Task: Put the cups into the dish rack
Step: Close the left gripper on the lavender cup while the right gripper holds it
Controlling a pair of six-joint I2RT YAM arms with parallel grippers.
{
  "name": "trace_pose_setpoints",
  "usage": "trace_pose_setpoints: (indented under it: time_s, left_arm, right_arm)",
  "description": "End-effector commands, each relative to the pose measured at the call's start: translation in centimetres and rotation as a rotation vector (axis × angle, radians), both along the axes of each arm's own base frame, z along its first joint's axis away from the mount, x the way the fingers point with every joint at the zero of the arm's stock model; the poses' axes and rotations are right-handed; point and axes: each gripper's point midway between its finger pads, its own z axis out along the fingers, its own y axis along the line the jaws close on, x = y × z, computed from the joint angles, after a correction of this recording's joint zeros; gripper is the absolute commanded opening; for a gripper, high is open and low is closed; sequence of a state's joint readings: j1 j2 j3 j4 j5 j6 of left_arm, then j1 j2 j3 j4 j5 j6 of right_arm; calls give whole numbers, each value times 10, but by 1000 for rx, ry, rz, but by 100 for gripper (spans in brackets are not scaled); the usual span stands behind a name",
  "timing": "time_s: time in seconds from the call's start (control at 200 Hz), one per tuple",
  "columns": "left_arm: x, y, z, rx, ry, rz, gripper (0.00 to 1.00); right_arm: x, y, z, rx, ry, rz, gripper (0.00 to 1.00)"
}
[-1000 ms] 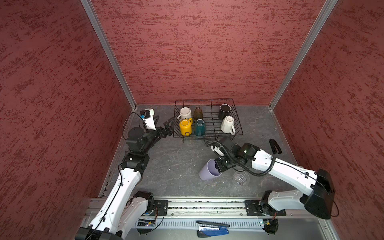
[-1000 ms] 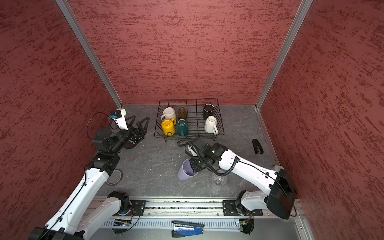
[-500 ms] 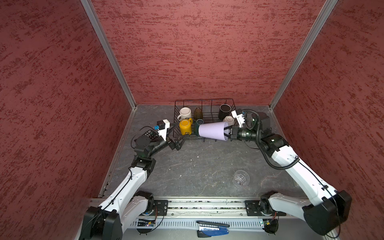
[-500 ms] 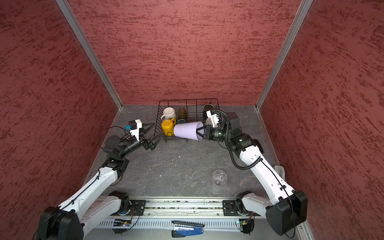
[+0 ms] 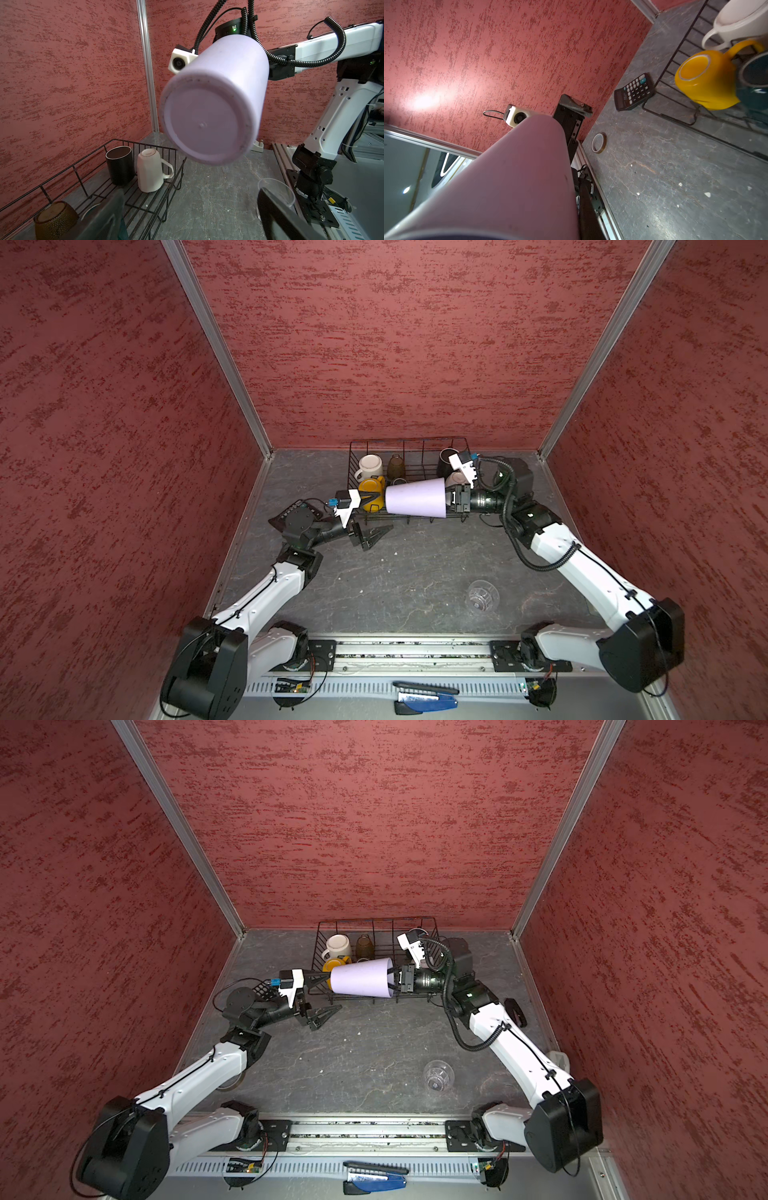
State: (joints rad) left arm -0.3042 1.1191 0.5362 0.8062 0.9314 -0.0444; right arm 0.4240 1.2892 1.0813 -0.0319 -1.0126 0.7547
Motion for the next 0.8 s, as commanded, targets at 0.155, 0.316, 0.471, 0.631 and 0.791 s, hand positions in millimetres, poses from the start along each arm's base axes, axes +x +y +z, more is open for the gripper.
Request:
trace_pose_setpoints:
  time_s: [0.155, 0.316, 0.471, 0.631, 0.791]
  left_arm:
    - [-11, -14, 20, -9, -99, -103, 100]
    - [-17, -18, 26, -21, -112, -146, 100]
    - [-23, -22, 29, -31, -121, -182, 100]
    - [-25, -27, 29, -31, -115, -218, 100]
    - [-27, -34, 28, -28, -106, -249, 100]
  right_arm:
    - [-14, 24, -5, 35, -15, 123, 0]
    - [-12, 29, -10, 53, 1, 142, 0]
    - [-12, 33, -13, 80, 22, 162, 0]
    - [-11, 35, -15, 100, 31, 170, 0]
    - [-12, 36, -12, 121, 29, 181, 0]
